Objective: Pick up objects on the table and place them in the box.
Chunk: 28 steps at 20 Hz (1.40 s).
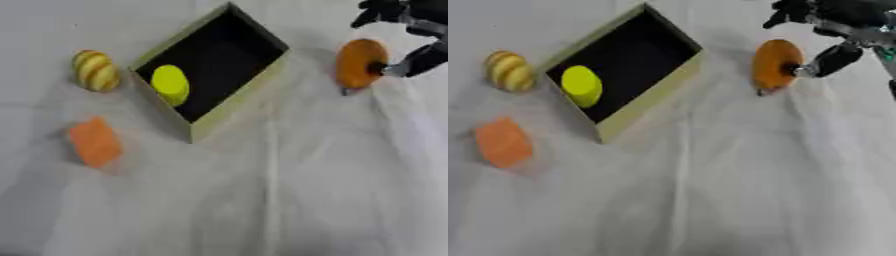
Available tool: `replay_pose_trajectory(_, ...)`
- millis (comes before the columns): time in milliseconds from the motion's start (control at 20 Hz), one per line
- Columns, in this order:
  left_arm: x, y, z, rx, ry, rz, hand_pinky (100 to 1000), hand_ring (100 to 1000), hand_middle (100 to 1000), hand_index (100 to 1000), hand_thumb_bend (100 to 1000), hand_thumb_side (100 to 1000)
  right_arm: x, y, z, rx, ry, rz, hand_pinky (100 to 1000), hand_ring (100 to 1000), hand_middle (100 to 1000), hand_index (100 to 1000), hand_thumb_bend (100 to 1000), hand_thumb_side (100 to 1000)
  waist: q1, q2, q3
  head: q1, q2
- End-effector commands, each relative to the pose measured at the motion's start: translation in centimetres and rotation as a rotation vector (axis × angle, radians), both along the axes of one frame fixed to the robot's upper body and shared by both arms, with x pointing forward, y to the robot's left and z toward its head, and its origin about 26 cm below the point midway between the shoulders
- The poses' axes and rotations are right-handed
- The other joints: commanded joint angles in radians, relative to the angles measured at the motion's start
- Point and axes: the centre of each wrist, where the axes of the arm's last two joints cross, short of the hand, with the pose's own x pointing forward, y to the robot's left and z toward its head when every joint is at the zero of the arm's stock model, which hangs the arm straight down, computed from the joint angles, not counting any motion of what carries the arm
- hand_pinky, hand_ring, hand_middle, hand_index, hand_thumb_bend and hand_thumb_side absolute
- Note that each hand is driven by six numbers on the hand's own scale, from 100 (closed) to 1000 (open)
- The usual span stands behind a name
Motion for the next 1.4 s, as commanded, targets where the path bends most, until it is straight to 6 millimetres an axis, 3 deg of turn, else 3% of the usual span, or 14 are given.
replay_pose_trajectory(50, -0.5, -0.1, 0.8, 0.011, -0.033, -0.012, 685, 717, 718, 870, 513, 546, -0.2, -0.7, 1.2, -0.12, 0.023, 0.027, 902, 1000, 782, 881, 341, 100, 0.002, -0.02, 0.001, -0.004, -0.01)
replay_pose_trajectory(150, -0.5, -0.1, 0.8, 0.012, -0.033, -0.013, 685, 716, 717, 870, 513, 546, -0.2, -0.8, 1.0, -0.118, 0.024, 0.017, 894, 994, 750, 850, 372, 100, 0.002, -0.02, 0.001, -0.004, -0.01)
replay_pose_trajectory(350, -0.5, -0.2, 0.8, 0.013, -0.033, -0.015, 685, 715, 716, 869, 514, 545, -0.1, -0.9, 0.6, -0.111, 0.02, 0.01, 866, 953, 692, 804, 289, 100, 0.002, -0.02, 0.002, -0.003, -0.008)
replay_pose_trajectory(400, -0.5, -0.2, 0.8, 0.014, -0.033, -0.016, 684, 714, 715, 869, 513, 546, -0.1, -0.9, 0.5, -0.104, 0.014, 0.013, 835, 898, 621, 754, 230, 100, 0.002, -0.021, 0.001, -0.002, -0.008)
replay_pose_trajectory(600, -0.5, -0.2, 0.8, 0.018, -0.03, -0.019, 684, 713, 713, 869, 512, 547, -0.1, -0.9, 0.4, -0.059, -0.026, 0.028, 793, 820, 556, 680, 100, 100, 0.001, -0.022, 0.001, -0.003, -0.008)
replay_pose_trajectory(1100, -0.5, -0.3, 0.8, 0.025, -0.028, -0.024, 684, 712, 708, 867, 510, 546, -0.1, -0.7, -0.7, -0.001, -0.083, 0.062, 724, 624, 452, 555, 100, 104, 0.0, -0.025, -0.001, -0.001, -0.004)
replay_pose_trajectory(1400, -0.5, -0.3, 0.7, 0.028, -0.024, -0.023, 685, 712, 707, 867, 510, 544, -0.8, -0.3, 0.2, 0.059, -0.136, 0.122, 713, 598, 444, 543, 100, 100, -0.001, -0.033, -0.006, 0.0, 0.004)
